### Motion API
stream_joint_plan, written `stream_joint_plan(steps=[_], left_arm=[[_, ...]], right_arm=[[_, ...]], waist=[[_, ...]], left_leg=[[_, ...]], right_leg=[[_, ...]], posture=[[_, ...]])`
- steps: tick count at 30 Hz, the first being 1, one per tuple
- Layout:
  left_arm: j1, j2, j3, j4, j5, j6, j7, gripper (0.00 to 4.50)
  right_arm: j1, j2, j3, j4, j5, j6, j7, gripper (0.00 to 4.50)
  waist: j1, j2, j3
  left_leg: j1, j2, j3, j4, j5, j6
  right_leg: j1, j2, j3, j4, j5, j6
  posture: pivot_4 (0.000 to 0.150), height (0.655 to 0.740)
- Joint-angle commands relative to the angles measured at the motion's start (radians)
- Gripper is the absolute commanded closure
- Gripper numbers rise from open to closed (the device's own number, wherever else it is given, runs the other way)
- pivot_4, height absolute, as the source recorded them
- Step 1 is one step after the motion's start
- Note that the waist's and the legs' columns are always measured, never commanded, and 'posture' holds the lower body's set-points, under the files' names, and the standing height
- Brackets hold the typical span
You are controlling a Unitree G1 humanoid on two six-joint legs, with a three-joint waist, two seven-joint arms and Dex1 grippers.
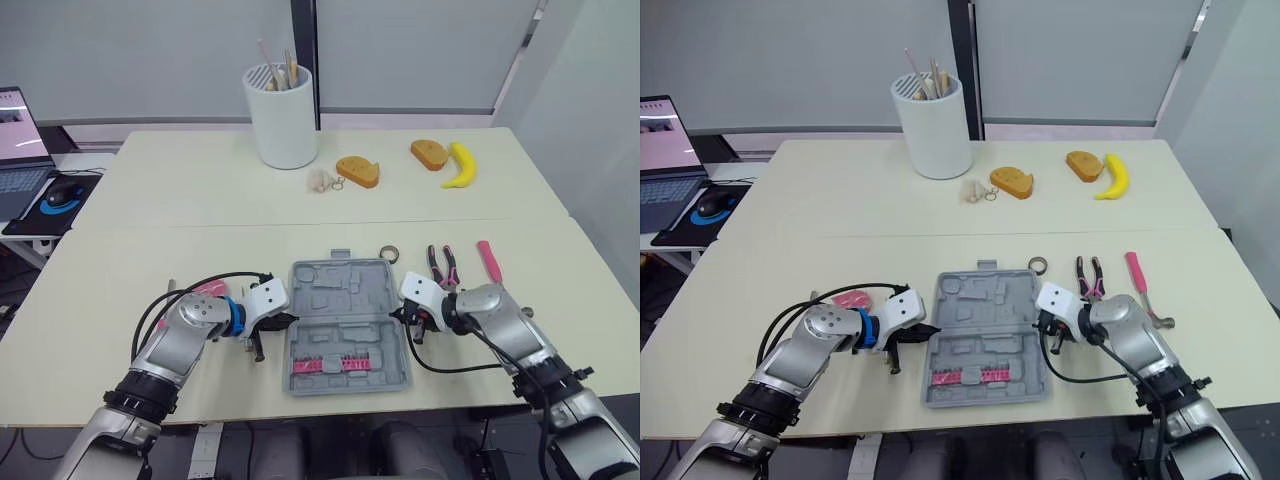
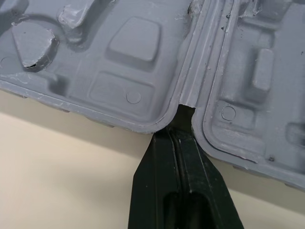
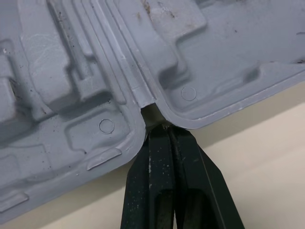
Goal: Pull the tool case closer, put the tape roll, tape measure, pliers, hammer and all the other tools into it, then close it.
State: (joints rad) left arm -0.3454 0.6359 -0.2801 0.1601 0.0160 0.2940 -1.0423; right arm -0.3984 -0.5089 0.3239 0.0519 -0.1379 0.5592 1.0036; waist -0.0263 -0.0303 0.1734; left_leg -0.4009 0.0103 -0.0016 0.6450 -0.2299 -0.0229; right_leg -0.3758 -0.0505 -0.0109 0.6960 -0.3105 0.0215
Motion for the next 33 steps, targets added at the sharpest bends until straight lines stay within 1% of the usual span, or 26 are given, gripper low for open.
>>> stream_joint_plan(steps=[1,5,15,20,23,33], left_arm=[[-0.004,-0.013,-0.036,-0.06,-0.009,-0.001,-0.039,4.5],[0.01,0.002,-0.052,-0.077,-0.011,0.0,-0.073,4.5],[0.09,0.053,-0.046,-0.185,-0.031,0.059,-0.132,4.5],[0.116,0.073,-0.04,-0.21,-0.034,0.073,-0.131,4.5],[0.125,0.076,-0.04,-0.203,-0.03,0.065,-0.128,4.5],[0.147,0.087,-0.042,-0.217,-0.031,0.075,-0.129,4.5]], right_arm=[[0.065,-0.01,-0.029,-0.167,0.035,0.081,-0.03,4.48],[0.139,-0.029,-0.041,-0.286,0.057,0.169,-0.053,4.48],[0.245,-0.091,-0.014,-0.444,0.109,0.265,-0.078,4.48],[0.244,-0.092,0.005,-0.451,0.121,0.275,-0.096,4.48],[0.231,-0.093,0.017,-0.434,0.126,0.265,-0.101,4.48],[0.232,-0.113,0.035,-0.42,0.146,0.257,-0.107,4.48]], waist=[[0.0,0.0,0.0],[0.0,0.0,0.0],[-0.001,-0.001,0.0],[0.0,-0.001,0.0],[0.0,-0.001,0.0],[0.0,-0.001,0.0]], left_leg=[[0.0,0.0,0.0,0.0,0.0,0.0],[0.0,0.0,-0.001,0.0,0.0,0.0],[0.0,0.0,-0.001,-0.001,0.0,0.0],[0.0,0.001,-0.002,-0.001,0.0,0.0],[0.0,0.001,-0.002,-0.001,0.0,0.0],[0.0,0.001,-0.002,-0.001,0.0,0.0]], right_leg=[[0.0,0.0,0.0,0.0,0.0,0.0],[0.0,0.001,0.0,0.0,0.0,0.0],[0.001,0.001,0.0,-0.002,0.0,0.0],[0.002,0.001,-0.001,-0.003,-0.001,0.0],[0.002,0.001,-0.001,-0.004,-0.002,0.003],[0.002,0.002,-0.001,-0.004,-0.002,0.003]], posture=[[0.15,0.7303],[0.15,0.7303],[0.15,0.7303],[0.15,0.7303],[0.15,0.7303],[0.15,0.7303]])
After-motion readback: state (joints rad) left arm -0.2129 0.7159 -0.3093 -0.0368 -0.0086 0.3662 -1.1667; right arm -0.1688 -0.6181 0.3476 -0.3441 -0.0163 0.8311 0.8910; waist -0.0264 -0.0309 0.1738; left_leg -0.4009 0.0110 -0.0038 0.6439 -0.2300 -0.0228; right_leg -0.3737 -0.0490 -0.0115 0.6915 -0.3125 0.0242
